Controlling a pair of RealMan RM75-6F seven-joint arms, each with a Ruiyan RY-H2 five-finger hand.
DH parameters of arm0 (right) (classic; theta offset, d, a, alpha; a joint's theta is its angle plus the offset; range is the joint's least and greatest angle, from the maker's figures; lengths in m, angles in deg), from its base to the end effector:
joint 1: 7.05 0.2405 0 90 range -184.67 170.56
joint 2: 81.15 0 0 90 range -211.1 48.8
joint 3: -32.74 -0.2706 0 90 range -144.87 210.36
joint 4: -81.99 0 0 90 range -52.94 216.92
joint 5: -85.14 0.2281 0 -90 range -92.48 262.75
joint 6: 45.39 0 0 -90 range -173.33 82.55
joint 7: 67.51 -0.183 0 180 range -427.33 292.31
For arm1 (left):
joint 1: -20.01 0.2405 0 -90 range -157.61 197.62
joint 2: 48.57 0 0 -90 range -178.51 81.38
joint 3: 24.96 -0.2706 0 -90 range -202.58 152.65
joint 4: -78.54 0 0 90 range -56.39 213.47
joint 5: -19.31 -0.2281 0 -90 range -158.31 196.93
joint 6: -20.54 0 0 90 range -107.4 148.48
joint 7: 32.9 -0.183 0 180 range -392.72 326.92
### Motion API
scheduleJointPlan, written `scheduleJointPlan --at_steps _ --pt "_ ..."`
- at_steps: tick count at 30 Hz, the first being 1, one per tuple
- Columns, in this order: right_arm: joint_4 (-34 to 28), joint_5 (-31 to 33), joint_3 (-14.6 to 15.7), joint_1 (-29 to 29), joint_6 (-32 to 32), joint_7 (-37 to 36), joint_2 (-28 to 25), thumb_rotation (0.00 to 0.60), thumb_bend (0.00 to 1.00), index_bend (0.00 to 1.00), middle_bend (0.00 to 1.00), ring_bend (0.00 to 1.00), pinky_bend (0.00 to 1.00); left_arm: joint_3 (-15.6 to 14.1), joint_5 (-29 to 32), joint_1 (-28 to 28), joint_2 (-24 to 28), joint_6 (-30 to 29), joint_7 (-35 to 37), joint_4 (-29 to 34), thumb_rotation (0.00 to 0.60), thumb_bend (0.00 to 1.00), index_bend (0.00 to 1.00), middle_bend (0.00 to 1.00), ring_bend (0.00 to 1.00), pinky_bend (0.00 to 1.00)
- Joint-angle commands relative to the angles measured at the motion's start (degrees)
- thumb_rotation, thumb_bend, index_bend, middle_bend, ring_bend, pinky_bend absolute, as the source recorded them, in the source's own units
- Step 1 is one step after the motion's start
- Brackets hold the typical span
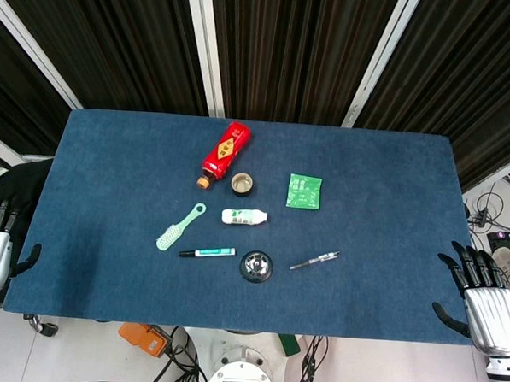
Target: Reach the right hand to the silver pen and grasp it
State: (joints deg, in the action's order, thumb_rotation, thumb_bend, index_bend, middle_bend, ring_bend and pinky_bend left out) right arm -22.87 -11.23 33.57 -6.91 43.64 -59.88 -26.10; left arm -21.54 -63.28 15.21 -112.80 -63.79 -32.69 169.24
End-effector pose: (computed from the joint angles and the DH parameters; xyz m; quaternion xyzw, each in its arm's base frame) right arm -0.2832 -0.1794 0.1693 0.6412 -0.3490 0.3810 0.5674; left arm -0.3468 0.2248 0.1552 -0.5788 -0.3949 -0.3727 0.6084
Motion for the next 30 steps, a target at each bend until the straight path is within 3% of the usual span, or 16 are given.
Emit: scheduleJointPlan --at_steps 1,19,25,30 --pt "-0.39 -1.03 0.55 -0.15 0.04 0.05 -0.12 0.600 0.38 0.23 0.11 0.12 0.12 -0.10 -0.40 0.10 0.04 -0.35 -0.05 0.11 0.600 0.31 0.14 0.00 0.04 0.14" --pt "1.33 -0.41 0.62 1.19 -2.35 -3.44 -0.43 0.600 0.38 0.22 0.12 0.12 0.12 -0.29 -1.12 0.24 -0.11 -1.05 -1.85 0.37 0.600 0.31 0.14 0.00 0.04 0.14" --pt "1.16 -0.65 1.60 4.48 -9.33 -2.68 1.41 0.600 0.38 0.23 0.12 0.12 0.12 -0.24 -0.80 -0.13 -0.24 -0.10 -0.97 0.58 0.600 0.31 0.14 0.00 0.04 0.14" --pt "1.36 -2.78 1.41 10.01 -16.42 -6.44 3.94 0.600 0.38 0.27 0.12 0.12 0.12 -0.41 -0.80 0.23 0.14 -0.31 0.26 0.96 0.600 0.31 0.14 0.00 0.04 0.14"
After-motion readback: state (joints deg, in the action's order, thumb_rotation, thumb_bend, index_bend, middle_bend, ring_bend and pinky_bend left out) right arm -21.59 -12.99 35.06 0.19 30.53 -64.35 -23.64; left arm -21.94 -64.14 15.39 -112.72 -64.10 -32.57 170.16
